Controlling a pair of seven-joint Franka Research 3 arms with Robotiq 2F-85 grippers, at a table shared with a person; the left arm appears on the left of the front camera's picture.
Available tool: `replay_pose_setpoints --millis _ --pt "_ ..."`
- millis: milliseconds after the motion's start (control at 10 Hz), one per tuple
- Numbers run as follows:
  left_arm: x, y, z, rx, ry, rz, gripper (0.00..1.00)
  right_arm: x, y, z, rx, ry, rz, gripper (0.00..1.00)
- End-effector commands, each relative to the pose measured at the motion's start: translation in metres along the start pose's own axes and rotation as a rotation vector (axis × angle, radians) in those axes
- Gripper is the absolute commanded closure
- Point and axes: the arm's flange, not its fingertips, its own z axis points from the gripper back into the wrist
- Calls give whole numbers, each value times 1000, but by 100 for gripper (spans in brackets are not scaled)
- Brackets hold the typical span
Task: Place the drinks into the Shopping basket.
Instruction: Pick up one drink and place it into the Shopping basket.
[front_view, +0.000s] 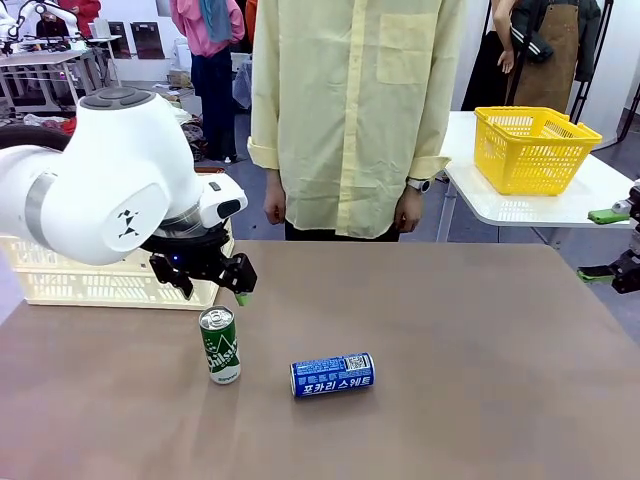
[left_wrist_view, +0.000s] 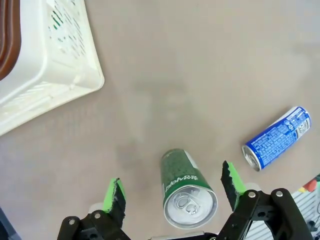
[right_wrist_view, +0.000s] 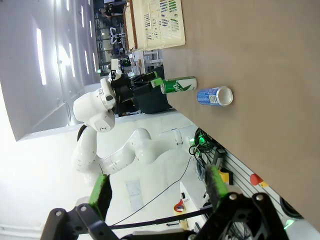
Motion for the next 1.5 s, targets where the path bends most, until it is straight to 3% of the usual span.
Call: replay_pose_setpoints --millis 0,200,700,1400 --pt "-1 0 -2 4 5 -1 0 0 3 3 -11 14 -1 0" --pt "-2 5 -11 -28 114 28 0 0 3 3 -11 14 -1 0" --pt "-15 -12 -37 -56 220 -10 0 0 3 3 -11 14 -1 0" --pt "-8 -18 -47 -8 215 -10 0 0 3 3 -11 14 -1 0"
